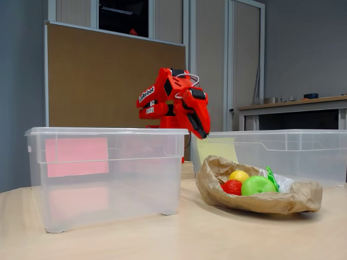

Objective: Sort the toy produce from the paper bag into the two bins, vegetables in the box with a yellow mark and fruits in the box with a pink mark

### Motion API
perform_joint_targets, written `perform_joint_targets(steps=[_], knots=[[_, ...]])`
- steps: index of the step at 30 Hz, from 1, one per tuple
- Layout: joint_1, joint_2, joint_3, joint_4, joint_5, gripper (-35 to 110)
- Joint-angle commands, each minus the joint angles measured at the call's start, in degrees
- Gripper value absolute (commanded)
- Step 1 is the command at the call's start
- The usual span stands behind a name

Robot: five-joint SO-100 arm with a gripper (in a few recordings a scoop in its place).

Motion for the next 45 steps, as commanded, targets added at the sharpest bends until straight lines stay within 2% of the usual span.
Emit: perform_joint_targets(steps=[1,4,9,11,12,13,16,17,20,24,28,34,45], knots=[[-1.6,-14.2,-12.7,-1.1,-6.0,1],[-2.5,-28.5,-22.6,-1.6,-6.5,1],[-3.4,-52.5,-39.7,0.9,6.7,1],[-3.7,-59.2,-44.0,0.1,7.1,1],[-3.4,-61.6,-44.9,-1.7,12.3,1],[-3.1,-63.5,-45.5,-2.5,22.2,1],[-2.8,-68.0,-46.1,-0.8,75.5,2],[-3.3,-69.0,-45.7,-1.2,82.0,2],[-5.2,-71.7,-44.6,-1.9,91.5,3],[-5.9,-75.6,-43.8,-3.3,108.6,28],[-6.4,-79.2,-45.9,-5.3,119.0,39],[-6.7,-85.5,-51.5,-7.8,129.9,43],[-8.5,-96.3,-61.3,-5.9,137.5,42]])
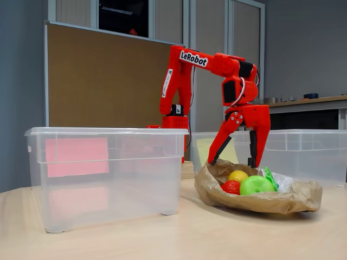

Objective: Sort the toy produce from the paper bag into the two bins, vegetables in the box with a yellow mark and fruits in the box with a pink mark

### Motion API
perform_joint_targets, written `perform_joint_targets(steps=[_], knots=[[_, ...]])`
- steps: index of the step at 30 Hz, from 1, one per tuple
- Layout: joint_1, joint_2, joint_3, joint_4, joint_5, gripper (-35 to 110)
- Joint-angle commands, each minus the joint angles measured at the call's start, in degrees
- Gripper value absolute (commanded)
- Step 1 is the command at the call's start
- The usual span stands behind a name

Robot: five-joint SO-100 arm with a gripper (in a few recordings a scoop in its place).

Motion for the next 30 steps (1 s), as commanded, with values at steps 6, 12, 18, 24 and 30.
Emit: perform_joint_targets(steps=[6,12,18,24,30], knots=[[-1.8,-2.3,-4.7,3.7,3.5,42],[-2.1,-3.8,-5.2,3.4,3.0,39],[-2.6,-7.1,-5.4,1.0,3.0,36],[-2.8,-9.0,-5.6,0.0,2.5,32],[-2.6,-8.6,-5.4,0.7,-0.2,21]])
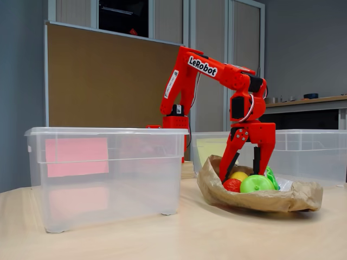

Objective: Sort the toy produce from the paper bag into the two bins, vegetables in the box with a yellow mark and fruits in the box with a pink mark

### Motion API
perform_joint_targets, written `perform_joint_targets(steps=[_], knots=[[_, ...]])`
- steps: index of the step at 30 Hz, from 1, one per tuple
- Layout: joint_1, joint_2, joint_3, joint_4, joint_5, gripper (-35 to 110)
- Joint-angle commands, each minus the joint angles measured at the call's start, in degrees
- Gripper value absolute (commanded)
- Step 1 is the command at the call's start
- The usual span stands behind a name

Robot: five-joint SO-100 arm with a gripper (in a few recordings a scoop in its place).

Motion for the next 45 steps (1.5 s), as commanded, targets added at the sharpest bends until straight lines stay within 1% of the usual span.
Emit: perform_joint_targets(steps=[1,7,12,15,21,25,28,32,36,38,45], knots=[[-0.8,1.4,-0.9,1.4,-2.5,19],[0.7,6.3,-4.3,9.2,-14.1,13],[1.8,12.5,-6.5,14.9,-24.0,13],[2.6,17.6,-6.7,15.7,-32.1,14],[5.7,32.8,-5.5,12.6,-56.8,15],[12.6,45.3,-0.7,12.1,-65.2,14],[20.9,53.3,4.6,11.9,-67.0,15],[34.5,57.9,9.6,14.2,-63.9,14],[47.7,56.5,10.6,20.6,-59.8,16],[52.9,54.9,10.1,21.6,-59.8,16],[70.0,45.8,8.8,18.6,-62.1,17]])
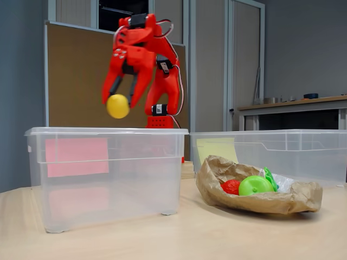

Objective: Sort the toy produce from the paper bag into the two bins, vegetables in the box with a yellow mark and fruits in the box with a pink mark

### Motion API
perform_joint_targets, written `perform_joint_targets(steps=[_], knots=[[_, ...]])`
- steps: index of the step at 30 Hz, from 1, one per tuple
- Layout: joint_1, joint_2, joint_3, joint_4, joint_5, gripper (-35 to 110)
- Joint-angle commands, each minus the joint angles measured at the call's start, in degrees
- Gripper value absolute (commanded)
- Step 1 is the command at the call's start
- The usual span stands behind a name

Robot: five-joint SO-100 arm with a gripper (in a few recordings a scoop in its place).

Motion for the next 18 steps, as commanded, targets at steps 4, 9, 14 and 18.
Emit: perform_joint_targets(steps=[4,9,14,18], knots=[[12.8,-10.2,-0.9,-6.2,-0.9,18],[16.3,-21.2,4.1,-18.8,2.2,22],[17.9,-31.5,8.1,-27.9,3.8,27],[17.8,-33.2,11.3,-30.4,4.1,36]])
